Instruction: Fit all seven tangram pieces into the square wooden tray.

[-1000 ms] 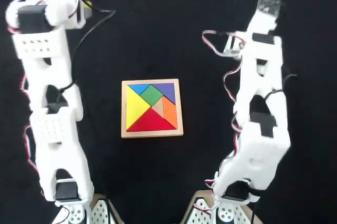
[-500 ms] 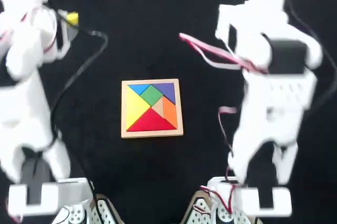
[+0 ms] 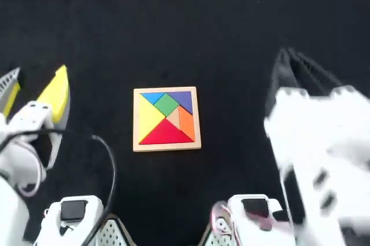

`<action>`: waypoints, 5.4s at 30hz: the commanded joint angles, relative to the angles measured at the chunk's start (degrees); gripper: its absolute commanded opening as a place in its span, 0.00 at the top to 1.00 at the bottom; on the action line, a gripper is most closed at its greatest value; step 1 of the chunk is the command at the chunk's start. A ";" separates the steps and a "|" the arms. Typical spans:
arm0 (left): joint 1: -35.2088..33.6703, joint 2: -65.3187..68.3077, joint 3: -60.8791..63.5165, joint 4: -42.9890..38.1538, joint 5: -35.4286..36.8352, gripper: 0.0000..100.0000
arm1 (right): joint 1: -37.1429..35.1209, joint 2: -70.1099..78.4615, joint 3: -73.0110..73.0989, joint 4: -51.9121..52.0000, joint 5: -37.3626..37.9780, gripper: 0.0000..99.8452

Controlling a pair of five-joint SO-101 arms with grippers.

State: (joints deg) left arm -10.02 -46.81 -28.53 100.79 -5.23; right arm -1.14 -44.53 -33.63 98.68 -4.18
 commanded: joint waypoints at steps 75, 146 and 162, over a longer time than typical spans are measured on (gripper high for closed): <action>-2.42 -50.55 125.93 -34.20 -3.16 0.78 | 7.56 -63.96 130.15 -23.91 0.79 0.99; -2.42 -50.55 125.93 -34.20 -3.16 0.78 | 7.56 -63.96 130.15 -23.91 0.79 0.99; -2.42 -50.55 125.93 -34.20 -3.16 0.78 | 7.56 -63.96 130.15 -23.91 0.79 0.99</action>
State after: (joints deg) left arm -11.96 -96.75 96.75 66.33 -8.04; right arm 5.45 -103.60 96.66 74.42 -3.82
